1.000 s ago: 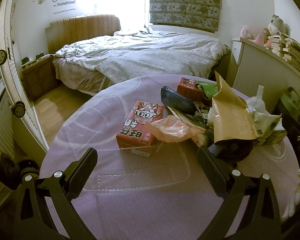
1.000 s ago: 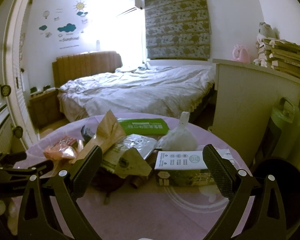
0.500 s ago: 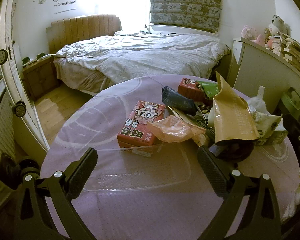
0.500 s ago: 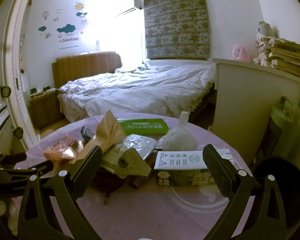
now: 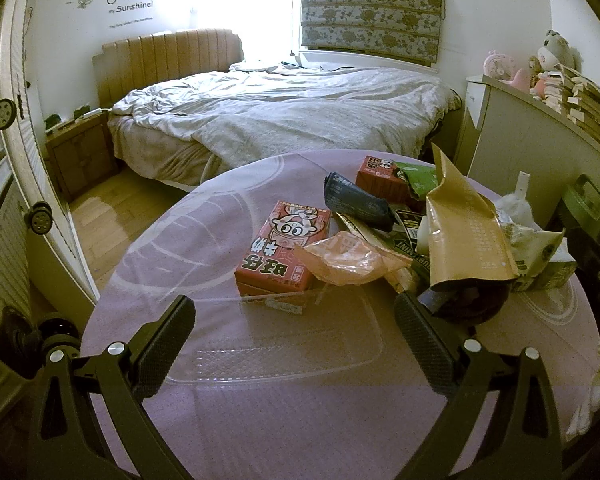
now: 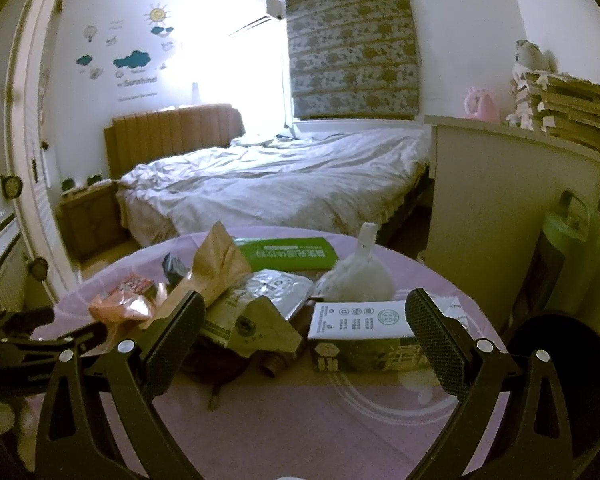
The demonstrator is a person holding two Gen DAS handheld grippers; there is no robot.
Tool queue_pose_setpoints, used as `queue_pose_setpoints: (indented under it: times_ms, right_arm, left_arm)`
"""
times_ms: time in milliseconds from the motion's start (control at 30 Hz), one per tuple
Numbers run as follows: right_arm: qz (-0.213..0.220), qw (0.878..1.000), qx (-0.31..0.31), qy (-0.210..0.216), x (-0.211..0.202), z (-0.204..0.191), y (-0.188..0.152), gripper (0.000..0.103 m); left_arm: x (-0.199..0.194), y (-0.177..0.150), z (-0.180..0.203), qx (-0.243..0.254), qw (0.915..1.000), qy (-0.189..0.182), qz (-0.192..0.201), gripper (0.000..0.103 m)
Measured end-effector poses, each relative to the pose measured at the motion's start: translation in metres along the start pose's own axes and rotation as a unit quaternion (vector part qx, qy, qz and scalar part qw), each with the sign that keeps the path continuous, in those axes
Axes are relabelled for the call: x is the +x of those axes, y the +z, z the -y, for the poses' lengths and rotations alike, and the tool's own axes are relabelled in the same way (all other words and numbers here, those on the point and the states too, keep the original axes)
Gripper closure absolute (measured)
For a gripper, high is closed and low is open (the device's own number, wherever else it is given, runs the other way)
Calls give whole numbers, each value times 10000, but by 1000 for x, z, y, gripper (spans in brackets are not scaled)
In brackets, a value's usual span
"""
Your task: Collect trash
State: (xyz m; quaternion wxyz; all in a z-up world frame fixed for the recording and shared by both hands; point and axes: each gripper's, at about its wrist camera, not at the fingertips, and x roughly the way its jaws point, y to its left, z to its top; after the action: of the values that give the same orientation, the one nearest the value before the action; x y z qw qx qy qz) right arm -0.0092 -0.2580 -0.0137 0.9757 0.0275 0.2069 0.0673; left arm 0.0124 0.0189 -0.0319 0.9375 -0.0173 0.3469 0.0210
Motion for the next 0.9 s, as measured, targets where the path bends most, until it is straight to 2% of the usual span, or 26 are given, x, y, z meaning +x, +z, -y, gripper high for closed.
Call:
queue_pose_setpoints:
  times_ms: [667,833,900]
  right_arm:
    - [-84,9995,282,80,1,9,2,4]
    - [-417,9978,362,353,11,14,9,4]
    - [-678,9952,313,627,18,16,20,6]
  left_arm:
    - [0,-1,-3,-32,10000,-25,-27,5]
    - [-1,3,-21,-163,9994,-287,-96,5]
    - [-1,8,-29,-200,9986,-467,-152,5]
